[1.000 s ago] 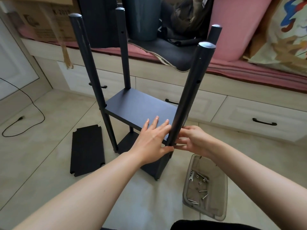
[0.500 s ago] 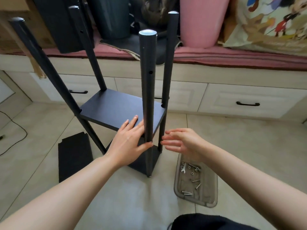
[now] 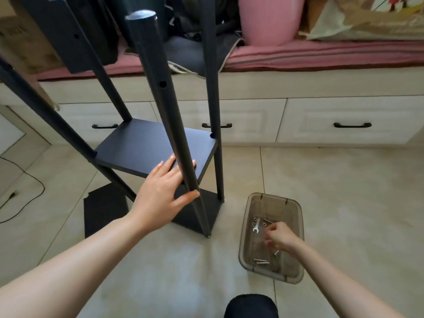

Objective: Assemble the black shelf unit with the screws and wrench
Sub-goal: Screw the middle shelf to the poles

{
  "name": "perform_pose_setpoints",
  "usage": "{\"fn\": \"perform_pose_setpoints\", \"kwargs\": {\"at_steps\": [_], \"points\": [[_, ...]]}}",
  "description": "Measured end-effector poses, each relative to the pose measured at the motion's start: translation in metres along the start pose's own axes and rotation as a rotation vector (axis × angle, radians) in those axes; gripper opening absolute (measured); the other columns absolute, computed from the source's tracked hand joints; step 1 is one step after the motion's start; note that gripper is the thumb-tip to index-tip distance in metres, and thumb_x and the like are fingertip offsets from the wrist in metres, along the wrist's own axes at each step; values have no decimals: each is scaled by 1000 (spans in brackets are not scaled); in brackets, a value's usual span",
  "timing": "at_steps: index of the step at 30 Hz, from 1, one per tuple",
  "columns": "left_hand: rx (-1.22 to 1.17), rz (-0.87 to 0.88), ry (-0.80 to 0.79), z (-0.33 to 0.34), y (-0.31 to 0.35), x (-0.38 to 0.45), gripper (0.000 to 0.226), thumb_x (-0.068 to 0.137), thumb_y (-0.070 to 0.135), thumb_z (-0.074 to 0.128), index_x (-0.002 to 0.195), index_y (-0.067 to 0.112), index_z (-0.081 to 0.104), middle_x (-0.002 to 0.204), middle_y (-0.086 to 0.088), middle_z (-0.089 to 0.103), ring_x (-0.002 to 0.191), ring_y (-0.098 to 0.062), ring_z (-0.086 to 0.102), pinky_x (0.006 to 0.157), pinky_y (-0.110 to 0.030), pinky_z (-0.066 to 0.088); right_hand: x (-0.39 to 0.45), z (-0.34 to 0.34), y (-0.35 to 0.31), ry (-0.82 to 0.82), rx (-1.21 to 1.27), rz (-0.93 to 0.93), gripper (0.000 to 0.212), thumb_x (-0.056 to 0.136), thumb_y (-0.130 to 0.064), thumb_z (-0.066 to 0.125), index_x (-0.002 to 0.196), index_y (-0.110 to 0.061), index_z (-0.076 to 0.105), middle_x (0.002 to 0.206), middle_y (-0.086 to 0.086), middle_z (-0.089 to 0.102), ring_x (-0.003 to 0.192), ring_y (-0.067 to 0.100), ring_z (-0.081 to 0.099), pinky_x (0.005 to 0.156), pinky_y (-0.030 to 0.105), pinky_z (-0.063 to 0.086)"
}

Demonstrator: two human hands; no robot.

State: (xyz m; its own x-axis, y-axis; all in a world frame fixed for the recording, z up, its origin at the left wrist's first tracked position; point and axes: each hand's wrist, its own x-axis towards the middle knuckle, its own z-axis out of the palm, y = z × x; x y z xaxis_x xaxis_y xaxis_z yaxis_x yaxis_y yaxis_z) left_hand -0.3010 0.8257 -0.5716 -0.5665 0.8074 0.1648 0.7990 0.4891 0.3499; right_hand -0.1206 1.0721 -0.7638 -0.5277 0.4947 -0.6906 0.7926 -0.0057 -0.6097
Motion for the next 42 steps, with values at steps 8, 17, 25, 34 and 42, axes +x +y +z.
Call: {"fn": "perform_pose_setpoints", "kwargs": {"at_steps": [8, 17, 25, 34, 42], "points": [[-11, -8, -3, 3, -5, 0, 73, 87, 66, 44, 152, 39, 27, 162, 19, 23, 151, 4, 5, 122, -33, 10, 49, 13, 28, 200, -339, -18, 22, 96, -12, 52, 110, 2, 61, 120, 26, 64, 114, 41, 59, 83, 33, 47], [3, 8, 13, 4, -10, 4, 72, 89, 62, 48, 153, 38, 28, 161, 22, 23, 148, 13, 1, 122, -35, 12, 61, 23, 34, 272, -435, -58, 23, 97, -7, 40, 113, -3, 57, 120, 22, 62, 111, 39, 60, 89, 39, 50], [-12, -11, 26, 0, -5, 6, 71, 90, 59, 52, 153, 33, 35, 161, 19, 27, 152, 1, 12, 125, -46, 20, 64, 24, 36, 277, -382, -43, 26, 101, -8, 35, 116, 0, 55, 124, 26, 59, 114, 39, 57, 88, 36, 45], [13, -18, 49, -1, -2, 8, 67, 92, 61, 57, 150, 30, 45, 157, 16, 36, 151, -13, 28, 121, -48, 29, 35, 18, 19, 434, -183, -235, 14, 97, -13, 59, 102, -1, 64, 98, 16, 68, 93, 32, 64, 76, 32, 48], [32, -60, -4, -13, 5, 13, 69, 86, 53, 68, 149, 33, 47, 155, 16, 41, 150, -10, 28, 119, -46, 36, -56, 41, -63, 177, 535, -529, 11, 102, -20, 51, 103, -12, 59, 83, 5, 75, 74, 16, 72, 63, 23, 57]]}}
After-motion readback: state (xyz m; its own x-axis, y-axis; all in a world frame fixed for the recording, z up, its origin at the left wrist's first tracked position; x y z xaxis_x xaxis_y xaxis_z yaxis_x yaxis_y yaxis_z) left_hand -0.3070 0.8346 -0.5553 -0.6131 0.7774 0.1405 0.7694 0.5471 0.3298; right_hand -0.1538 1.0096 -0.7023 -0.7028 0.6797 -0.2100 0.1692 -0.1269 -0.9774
